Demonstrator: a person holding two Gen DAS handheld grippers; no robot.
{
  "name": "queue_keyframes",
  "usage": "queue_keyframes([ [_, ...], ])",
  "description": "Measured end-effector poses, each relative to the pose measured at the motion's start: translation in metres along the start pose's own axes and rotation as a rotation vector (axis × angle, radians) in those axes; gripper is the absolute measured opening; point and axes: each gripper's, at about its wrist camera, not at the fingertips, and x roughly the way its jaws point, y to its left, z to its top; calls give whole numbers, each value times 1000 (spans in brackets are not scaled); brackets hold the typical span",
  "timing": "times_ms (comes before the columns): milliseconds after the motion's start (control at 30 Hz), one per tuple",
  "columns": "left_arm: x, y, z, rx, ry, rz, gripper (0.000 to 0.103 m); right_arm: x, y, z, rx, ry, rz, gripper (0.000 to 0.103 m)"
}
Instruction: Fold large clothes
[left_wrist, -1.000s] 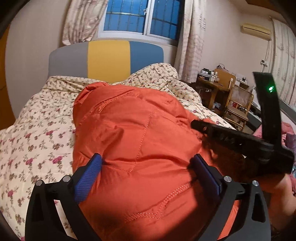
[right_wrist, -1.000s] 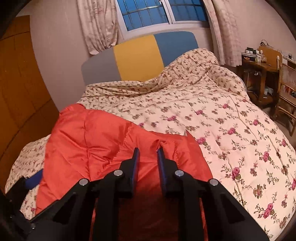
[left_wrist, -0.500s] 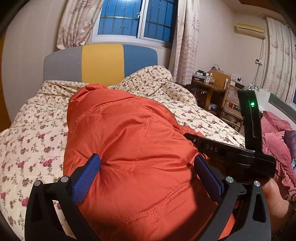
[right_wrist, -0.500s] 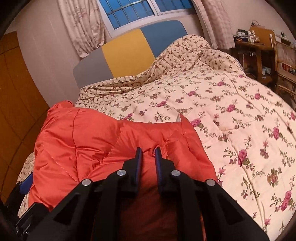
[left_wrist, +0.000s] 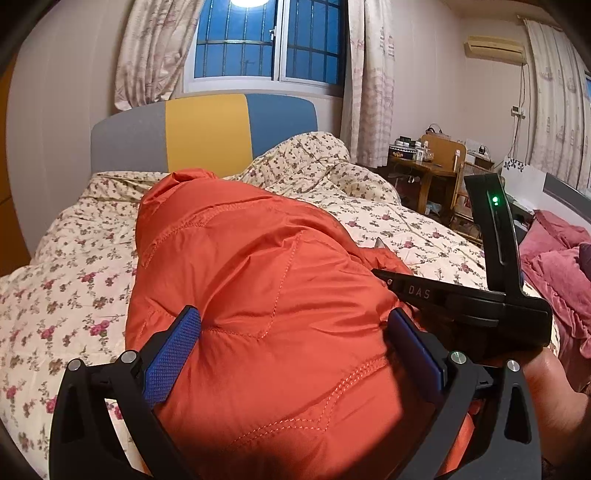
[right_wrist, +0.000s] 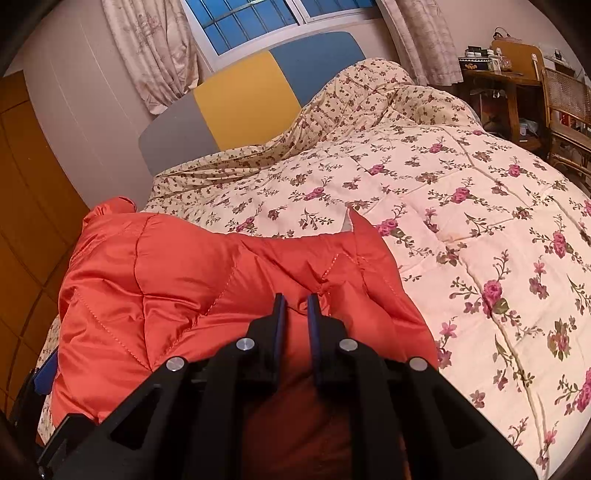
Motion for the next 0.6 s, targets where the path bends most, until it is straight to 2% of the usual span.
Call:
queue_keyframes([
  [100, -3, 5, 5, -27, 8, 12, 100, -1, 0, 0, 4, -1, -5, 10],
  [267, 1, 36, 25, -200, 31, 106, 100, -2, -1, -1, 8, -7, -11, 10],
  [367, 6, 47, 45, -234, 32, 172, 100, -3, 0, -2, 8, -7, -14, 10],
  [467, 14, 44, 69, -202, 23, 224, 100, -3, 0, -1, 6, -7, -15, 10],
  [600, 44, 29, 86, -88, 95, 316, 100, -4, 1, -3, 4, -7, -20, 10],
])
